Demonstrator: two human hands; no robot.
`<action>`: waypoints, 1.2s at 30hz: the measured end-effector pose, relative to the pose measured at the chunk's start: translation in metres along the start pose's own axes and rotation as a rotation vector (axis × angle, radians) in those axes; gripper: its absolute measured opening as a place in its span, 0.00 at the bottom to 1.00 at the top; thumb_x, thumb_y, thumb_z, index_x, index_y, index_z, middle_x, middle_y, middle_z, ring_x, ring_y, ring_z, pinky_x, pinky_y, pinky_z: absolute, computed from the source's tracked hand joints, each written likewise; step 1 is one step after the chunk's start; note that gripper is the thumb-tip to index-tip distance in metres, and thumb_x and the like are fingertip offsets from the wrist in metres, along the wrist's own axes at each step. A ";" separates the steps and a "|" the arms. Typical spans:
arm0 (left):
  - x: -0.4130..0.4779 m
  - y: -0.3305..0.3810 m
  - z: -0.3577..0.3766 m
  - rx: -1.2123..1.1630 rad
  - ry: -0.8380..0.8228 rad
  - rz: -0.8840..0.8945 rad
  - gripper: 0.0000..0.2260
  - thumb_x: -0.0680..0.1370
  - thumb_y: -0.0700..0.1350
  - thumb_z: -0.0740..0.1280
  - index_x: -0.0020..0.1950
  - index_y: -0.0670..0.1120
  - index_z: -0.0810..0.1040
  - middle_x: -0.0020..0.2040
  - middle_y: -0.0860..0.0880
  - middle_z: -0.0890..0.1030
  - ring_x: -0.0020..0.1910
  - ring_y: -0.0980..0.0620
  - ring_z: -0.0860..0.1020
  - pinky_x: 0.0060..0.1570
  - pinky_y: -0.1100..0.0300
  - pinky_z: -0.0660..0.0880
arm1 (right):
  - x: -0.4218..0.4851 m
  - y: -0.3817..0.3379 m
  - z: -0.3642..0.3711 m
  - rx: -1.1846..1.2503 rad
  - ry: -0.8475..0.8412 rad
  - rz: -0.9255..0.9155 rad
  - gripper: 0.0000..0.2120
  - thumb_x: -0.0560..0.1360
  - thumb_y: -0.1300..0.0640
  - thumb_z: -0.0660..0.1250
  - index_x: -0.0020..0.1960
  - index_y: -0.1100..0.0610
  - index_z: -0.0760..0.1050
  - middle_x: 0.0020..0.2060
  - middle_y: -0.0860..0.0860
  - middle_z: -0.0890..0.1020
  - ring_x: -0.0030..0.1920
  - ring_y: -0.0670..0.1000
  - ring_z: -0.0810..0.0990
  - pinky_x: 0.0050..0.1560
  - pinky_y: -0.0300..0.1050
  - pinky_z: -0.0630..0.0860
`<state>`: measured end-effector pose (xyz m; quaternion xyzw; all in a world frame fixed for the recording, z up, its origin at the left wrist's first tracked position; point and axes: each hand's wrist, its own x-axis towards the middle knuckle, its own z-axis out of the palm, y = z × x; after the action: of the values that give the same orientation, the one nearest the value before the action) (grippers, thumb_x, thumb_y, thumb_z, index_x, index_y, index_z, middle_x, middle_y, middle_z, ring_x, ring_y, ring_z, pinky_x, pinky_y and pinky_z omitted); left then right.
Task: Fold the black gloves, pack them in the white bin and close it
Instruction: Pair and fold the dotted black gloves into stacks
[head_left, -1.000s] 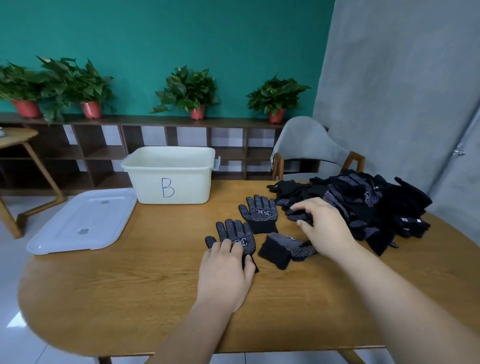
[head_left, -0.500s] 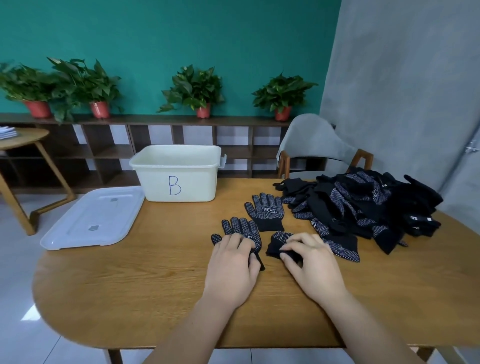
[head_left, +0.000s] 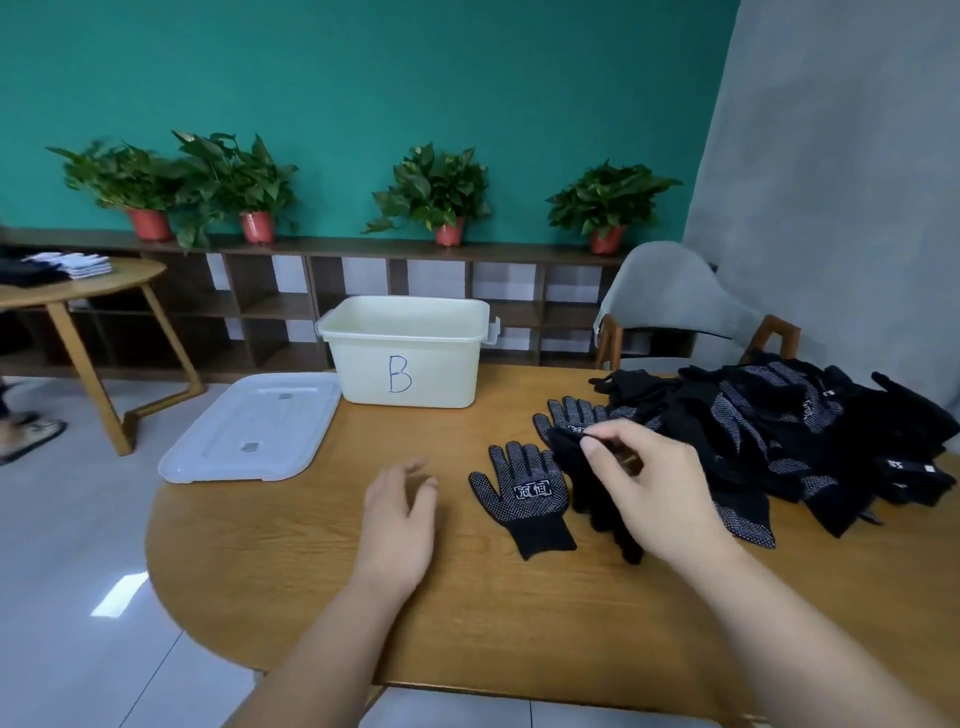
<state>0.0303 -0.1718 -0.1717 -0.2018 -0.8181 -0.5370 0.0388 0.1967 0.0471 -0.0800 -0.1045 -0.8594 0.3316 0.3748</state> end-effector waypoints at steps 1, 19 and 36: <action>0.001 0.003 -0.002 -0.074 0.026 -0.051 0.11 0.85 0.48 0.63 0.67 0.56 0.77 0.65 0.58 0.77 0.72 0.53 0.71 0.75 0.51 0.66 | 0.015 -0.010 0.002 0.031 -0.039 0.051 0.04 0.81 0.51 0.71 0.49 0.44 0.85 0.43 0.40 0.86 0.45 0.42 0.82 0.46 0.35 0.76; -0.009 0.006 -0.014 -0.191 0.252 -0.033 0.17 0.86 0.50 0.57 0.74 0.51 0.70 0.70 0.55 0.70 0.73 0.55 0.66 0.72 0.59 0.59 | 0.011 0.006 0.088 -0.206 -0.647 -0.196 0.13 0.83 0.43 0.66 0.65 0.40 0.81 0.68 0.37 0.78 0.69 0.39 0.73 0.74 0.46 0.69; -0.012 0.009 0.016 0.772 -0.184 0.219 0.28 0.86 0.62 0.47 0.83 0.53 0.63 0.84 0.52 0.61 0.84 0.49 0.54 0.84 0.51 0.46 | 0.044 0.098 0.098 -0.615 -0.512 0.227 0.33 0.85 0.36 0.39 0.85 0.49 0.56 0.84 0.45 0.55 0.84 0.44 0.48 0.83 0.53 0.42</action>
<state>0.0467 -0.1575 -0.1745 -0.3053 -0.9333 -0.1630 0.0955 0.0891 0.0919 -0.1678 -0.2199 -0.9669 0.1139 0.0615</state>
